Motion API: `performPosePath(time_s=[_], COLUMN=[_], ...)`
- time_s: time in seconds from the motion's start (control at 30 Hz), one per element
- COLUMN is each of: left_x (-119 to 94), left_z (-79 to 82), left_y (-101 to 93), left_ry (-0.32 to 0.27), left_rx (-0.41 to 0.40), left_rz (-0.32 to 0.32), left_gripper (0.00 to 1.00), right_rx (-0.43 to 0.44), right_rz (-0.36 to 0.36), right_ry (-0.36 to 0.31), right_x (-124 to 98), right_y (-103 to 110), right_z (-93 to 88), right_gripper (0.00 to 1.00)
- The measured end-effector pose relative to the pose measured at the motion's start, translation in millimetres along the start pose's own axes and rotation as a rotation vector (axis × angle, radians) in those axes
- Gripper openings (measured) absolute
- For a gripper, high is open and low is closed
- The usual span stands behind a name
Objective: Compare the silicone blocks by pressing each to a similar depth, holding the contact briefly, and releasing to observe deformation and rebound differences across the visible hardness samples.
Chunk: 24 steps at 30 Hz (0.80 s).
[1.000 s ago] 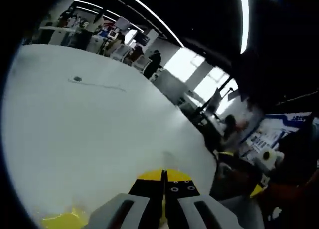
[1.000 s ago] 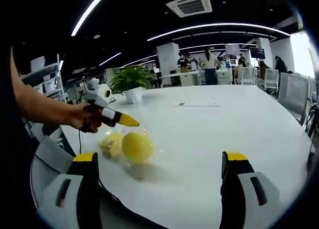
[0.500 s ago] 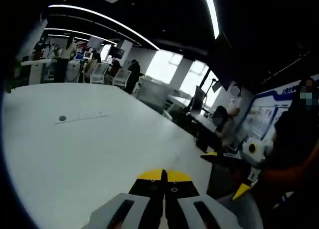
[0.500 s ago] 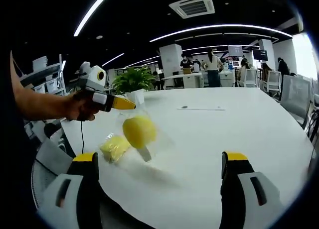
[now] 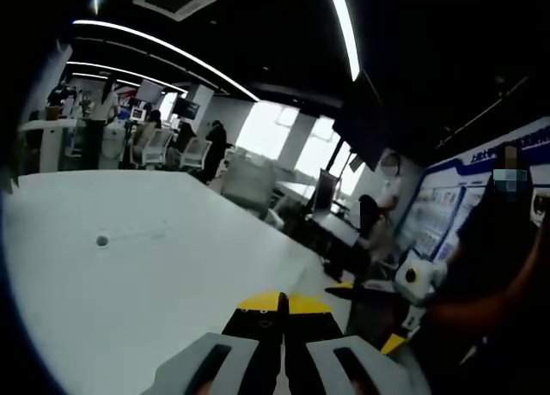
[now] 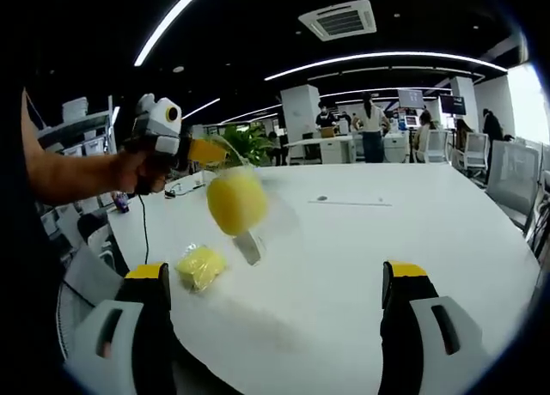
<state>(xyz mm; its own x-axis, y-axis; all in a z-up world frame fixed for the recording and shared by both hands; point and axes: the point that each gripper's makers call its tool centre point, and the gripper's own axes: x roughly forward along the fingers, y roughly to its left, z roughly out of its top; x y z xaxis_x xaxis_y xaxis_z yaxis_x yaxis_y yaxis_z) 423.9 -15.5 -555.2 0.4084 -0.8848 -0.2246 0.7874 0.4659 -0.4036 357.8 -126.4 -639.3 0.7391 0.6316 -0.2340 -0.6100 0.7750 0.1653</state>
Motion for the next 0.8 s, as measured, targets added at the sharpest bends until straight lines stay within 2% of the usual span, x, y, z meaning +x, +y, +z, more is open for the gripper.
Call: performPosePath(time_s=[0.3, 0.53, 0.8], left_x=[-14, -24, -34], left_z=[39.1, 55.7, 68.3], left_y=[-21.3, -28.3, -34.5], left_ry=[-0.029, -0.046, -0.055], left_rx=[0.038, 0.054, 0.045], left_rz=[-0.037, -0.037, -0.044], left_gripper=[0.0, 0.0, 0.0], right_rx=[0.011, -0.024, -0.045], right_rz=[0.021, 0.068, 0.092], right_ry=[-0.054, -0.098, -0.111], right_x=[3, 6, 9], right_y=[4, 10, 14], right_z=[24.2, 47.1, 59.8], right_gripper=[0.96, 0.96, 0.96])
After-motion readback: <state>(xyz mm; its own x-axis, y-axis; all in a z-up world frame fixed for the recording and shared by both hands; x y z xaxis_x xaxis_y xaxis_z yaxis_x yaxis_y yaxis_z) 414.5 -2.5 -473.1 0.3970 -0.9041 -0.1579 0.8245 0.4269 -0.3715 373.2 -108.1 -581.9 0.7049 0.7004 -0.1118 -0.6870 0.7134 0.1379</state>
